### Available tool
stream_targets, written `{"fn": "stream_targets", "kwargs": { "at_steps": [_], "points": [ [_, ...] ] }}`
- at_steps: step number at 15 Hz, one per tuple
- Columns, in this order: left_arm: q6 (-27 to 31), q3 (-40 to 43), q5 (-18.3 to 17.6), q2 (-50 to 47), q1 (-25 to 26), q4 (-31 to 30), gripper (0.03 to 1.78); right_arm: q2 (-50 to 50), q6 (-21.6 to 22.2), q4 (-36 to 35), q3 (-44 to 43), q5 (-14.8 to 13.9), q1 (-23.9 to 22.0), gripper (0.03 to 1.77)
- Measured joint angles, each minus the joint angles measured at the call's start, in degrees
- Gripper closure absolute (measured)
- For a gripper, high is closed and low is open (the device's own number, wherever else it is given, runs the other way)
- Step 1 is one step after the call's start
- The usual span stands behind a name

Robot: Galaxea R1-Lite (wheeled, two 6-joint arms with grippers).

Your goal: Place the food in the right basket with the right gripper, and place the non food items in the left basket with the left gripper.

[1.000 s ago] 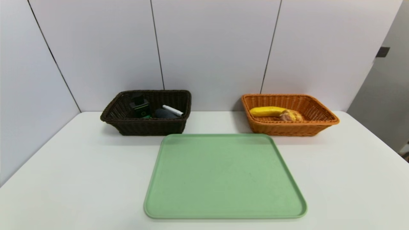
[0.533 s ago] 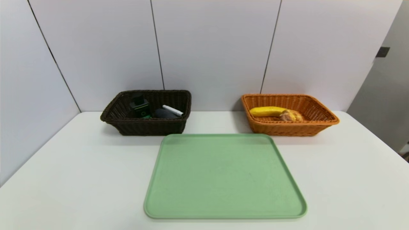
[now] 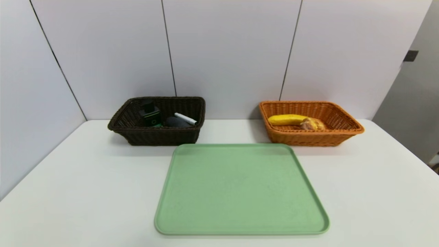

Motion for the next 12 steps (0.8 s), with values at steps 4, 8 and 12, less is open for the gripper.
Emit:
{"fn": "stream_targets", "kwargs": {
  "at_steps": [4, 8, 12],
  "points": [
    [-3.3, 0.0, 0.4, 0.0, 0.0, -0.2, 0.12, 0.0, 0.1, 0.0, 0.0, 0.0, 0.0, 0.09],
    [-3.3, 0.0, 0.3, 0.0, 0.0, -0.2, 0.12, 0.0, -0.2, 0.1, 0.0, -0.5, 0.0, 0.09],
    [-3.3, 0.0, 0.3, 0.0, 0.0, -0.2, 0.12, 0.0, -0.1, 0.2, 0.0, -0.5, 0.0, 0.09]
  ]
}}
